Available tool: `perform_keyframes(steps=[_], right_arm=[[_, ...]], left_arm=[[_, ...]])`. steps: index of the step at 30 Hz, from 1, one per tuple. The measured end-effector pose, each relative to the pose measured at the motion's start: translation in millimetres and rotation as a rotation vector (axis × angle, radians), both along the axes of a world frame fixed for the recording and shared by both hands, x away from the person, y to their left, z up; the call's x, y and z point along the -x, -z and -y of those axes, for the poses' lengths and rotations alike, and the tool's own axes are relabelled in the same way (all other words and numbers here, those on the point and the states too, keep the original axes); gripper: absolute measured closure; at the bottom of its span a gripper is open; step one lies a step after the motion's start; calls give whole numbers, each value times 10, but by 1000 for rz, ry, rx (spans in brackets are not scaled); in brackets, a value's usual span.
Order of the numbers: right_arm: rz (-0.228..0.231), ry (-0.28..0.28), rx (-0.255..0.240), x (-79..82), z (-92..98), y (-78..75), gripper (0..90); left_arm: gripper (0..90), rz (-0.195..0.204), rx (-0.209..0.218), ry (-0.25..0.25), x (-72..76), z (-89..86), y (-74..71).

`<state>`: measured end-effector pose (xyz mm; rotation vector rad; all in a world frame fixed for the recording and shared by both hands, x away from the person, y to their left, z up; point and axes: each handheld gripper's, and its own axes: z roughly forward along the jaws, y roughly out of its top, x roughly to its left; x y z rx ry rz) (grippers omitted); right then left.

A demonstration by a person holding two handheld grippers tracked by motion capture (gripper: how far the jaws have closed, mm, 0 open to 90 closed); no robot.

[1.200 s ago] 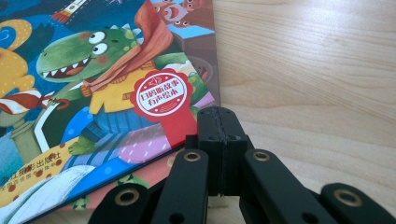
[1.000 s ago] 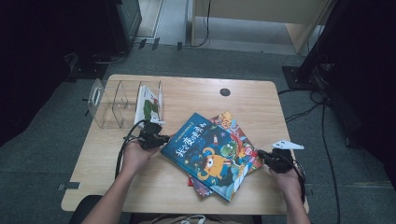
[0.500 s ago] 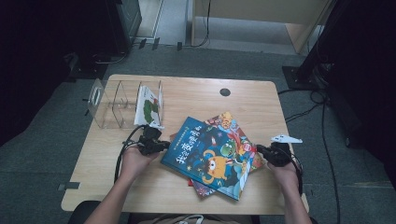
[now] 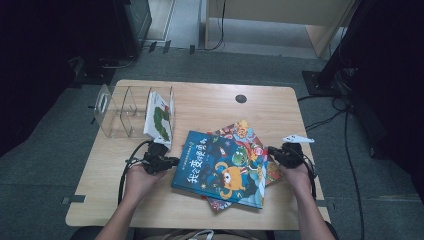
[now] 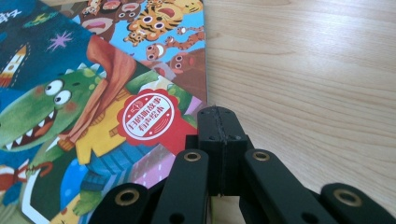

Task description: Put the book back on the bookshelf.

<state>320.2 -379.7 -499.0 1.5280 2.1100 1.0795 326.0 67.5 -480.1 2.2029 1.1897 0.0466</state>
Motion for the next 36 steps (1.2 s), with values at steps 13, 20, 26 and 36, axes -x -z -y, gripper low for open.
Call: perform_keyframes(steps=[13,20,26,36], right_arm=[[10,-41,-3,-231,-150,3,900],[4,-53,11,-273,-180,-12,896],[7,-54,23,-219,-147,-56,896],[-7,-109,41,-29,-193,-68,896]], left_arm=[[720,39,-39,-19,111,-118,-24],[567,40,12,-40,95,-240,-41],[436,50,47,-26,74,-225,-48],[296,9,85,9,4,-112,-39]])
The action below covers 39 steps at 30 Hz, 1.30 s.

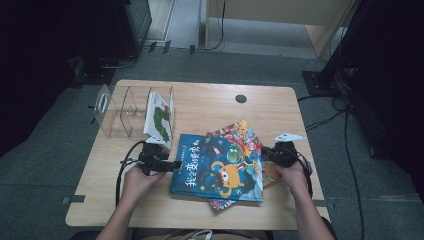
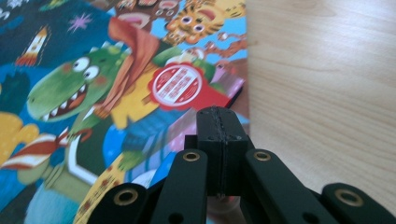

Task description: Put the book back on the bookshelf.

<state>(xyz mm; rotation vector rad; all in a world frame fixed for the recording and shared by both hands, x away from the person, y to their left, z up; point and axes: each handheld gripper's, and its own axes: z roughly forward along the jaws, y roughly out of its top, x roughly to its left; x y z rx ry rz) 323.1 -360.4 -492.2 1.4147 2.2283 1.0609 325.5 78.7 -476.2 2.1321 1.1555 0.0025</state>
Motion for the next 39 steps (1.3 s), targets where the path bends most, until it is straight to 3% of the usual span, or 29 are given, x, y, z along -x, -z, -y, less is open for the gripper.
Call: perform_keyframes(steps=[3,6,18,27,30,31,35,38,39], right_arm=[[-4,-21,8,66,-19,10,896],[-4,-25,11,107,-21,18,896],[-10,-53,11,218,-20,20,900],[-13,-51,-3,248,-15,30,900],[-3,-73,-13,255,-34,42,900],[3,-85,9,264,-62,35,900],[-4,-72,-9,260,-69,40,900],[-5,-68,-17,255,-71,43,900],[-8,-66,-19,253,-82,44,900]], left_arm=[[268,-40,48,10,-42,20,36],[248,-58,66,25,-68,38,60],[229,-119,17,27,-129,161,172],[248,-132,45,36,-135,195,193],[231,-129,35,28,-132,221,190],[233,-131,37,23,-136,211,189],[238,-134,45,-1,-125,212,192],[251,-150,55,-14,-131,213,189],[274,-194,84,-35,-156,193,186]])
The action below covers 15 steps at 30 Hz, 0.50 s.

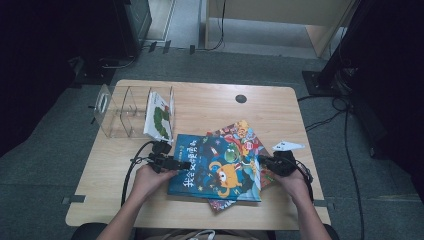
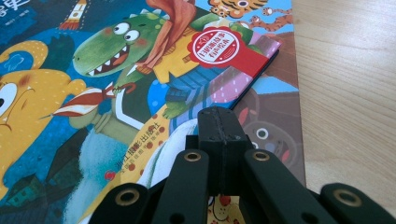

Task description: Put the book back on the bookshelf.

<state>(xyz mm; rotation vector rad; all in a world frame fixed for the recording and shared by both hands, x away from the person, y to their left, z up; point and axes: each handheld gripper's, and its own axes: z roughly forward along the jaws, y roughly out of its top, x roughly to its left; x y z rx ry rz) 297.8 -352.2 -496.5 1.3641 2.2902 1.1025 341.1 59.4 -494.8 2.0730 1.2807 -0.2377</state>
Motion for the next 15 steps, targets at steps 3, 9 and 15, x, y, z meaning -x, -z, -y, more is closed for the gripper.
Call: perform_keyframes(steps=[3,9,15], right_arm=[[3,3,4,-1,-20,0,900],[1,2,1,-10,-38,-1,900],[1,-32,-9,-26,-145,2,900]], left_arm=[[312,-52,32,-18,-19,-21,-1],[353,-3,54,-25,6,-43,-286],[453,6,33,9,-35,-117,-666]])
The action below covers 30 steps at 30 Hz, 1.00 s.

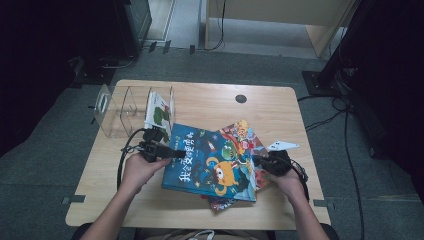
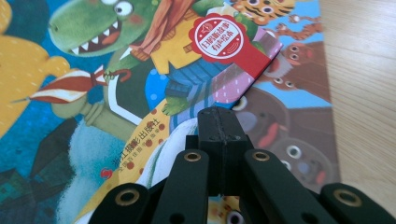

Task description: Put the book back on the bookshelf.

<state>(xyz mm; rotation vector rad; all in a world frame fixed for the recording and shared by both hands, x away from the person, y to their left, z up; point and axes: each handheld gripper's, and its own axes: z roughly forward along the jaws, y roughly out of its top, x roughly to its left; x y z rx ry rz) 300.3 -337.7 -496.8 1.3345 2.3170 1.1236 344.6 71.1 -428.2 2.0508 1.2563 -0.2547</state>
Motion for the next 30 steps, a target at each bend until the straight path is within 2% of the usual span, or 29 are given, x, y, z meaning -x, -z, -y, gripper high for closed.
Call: perform_keyframes(steps=[1,5,6,7,8,9,10,11,13,14,15,17,21,23,25,26,30], right_arm=[[-5,1,-3,-1,-22,-1,900],[-12,-6,-25,-30,-87,8,900],[-15,-8,-36,-36,-108,13,900],[-16,-11,-43,-43,-131,17,900],[-20,-15,-52,-49,-156,20,900],[-18,-24,-57,-59,-178,25,900],[-18,-24,-57,-59,-178,25,900],[-16,-40,-66,-77,-230,32,900],[-15,-52,-75,-79,-264,37,900],[-13,-58,-81,-86,-279,43,900],[-20,-60,-93,-89,-298,50,898],[-20,-75,-119,-110,-336,68,882],[12,-107,-101,-109,-470,68,853],[37,-123,-78,-94,-536,61,853],[49,-135,-69,-95,-577,62,848],[39,-135,-69,-101,-591,56,845],[41,-151,-58,-128,-642,49,834]], left_arm=[[464,-4,-21,22,-36,-2,-161],[526,-21,-26,58,-153,-11,-456],[542,-21,-26,58,-153,-11,-456],[552,-18,-39,78,-214,0,-604],[562,-22,-44,89,-247,5,-678],[574,-23,-43,95,-279,12,-747],[587,-23,-43,95,-279,12,-747],[600,-21,-49,102,-332,34,-870],[609,-25,-54,106,-352,54,-922],[625,-37,-57,125,-379,97,-1011],[634,-37,-57,125,-379,97,-1011],[634,-36,-79,152,-409,188,-1119],[646,-4,-113,163,-443,279,-1259],[675,-21,-112,171,-472,306,-1304],[685,-31,-142,176,-494,340,-1332],[687,-31,-156,178,-506,352,-1337],[701,-65,-158,178,-540,389,-1325]])
